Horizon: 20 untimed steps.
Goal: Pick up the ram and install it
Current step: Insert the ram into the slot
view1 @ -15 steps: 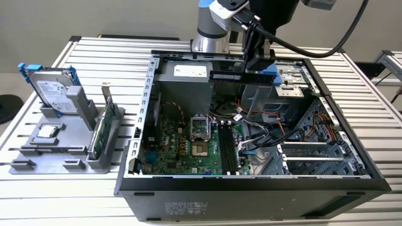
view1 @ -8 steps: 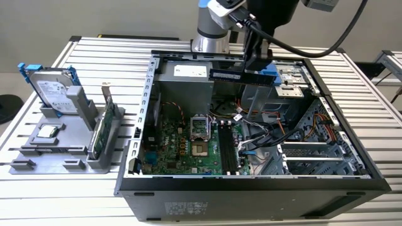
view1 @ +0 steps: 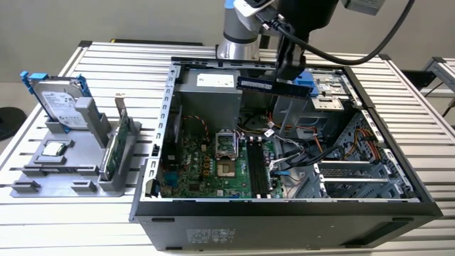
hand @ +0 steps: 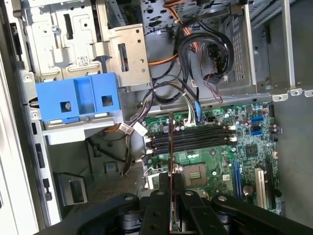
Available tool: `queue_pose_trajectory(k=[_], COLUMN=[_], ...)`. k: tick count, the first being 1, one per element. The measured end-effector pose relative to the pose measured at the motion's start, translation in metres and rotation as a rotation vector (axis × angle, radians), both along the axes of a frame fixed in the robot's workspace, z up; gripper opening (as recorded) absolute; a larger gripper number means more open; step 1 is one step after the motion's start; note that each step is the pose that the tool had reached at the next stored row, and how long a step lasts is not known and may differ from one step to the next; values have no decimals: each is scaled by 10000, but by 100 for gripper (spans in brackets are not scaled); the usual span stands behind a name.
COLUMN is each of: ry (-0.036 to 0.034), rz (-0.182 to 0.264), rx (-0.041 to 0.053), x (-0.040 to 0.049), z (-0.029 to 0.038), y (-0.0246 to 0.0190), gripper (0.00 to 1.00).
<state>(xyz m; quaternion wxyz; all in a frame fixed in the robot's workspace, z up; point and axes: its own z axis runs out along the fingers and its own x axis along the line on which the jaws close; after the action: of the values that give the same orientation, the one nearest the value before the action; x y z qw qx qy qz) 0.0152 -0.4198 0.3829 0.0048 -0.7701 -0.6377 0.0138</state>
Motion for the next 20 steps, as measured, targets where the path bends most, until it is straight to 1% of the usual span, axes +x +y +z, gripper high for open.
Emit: queue_pose_trajectory(k=[5,9,20], ry=[0,0,0], rz=[-329,-525,-881], rx=[0,-1,0], x=[0,0,0], z=[-1,-14,-40], y=[0,0,0], gripper=[0,0,0])
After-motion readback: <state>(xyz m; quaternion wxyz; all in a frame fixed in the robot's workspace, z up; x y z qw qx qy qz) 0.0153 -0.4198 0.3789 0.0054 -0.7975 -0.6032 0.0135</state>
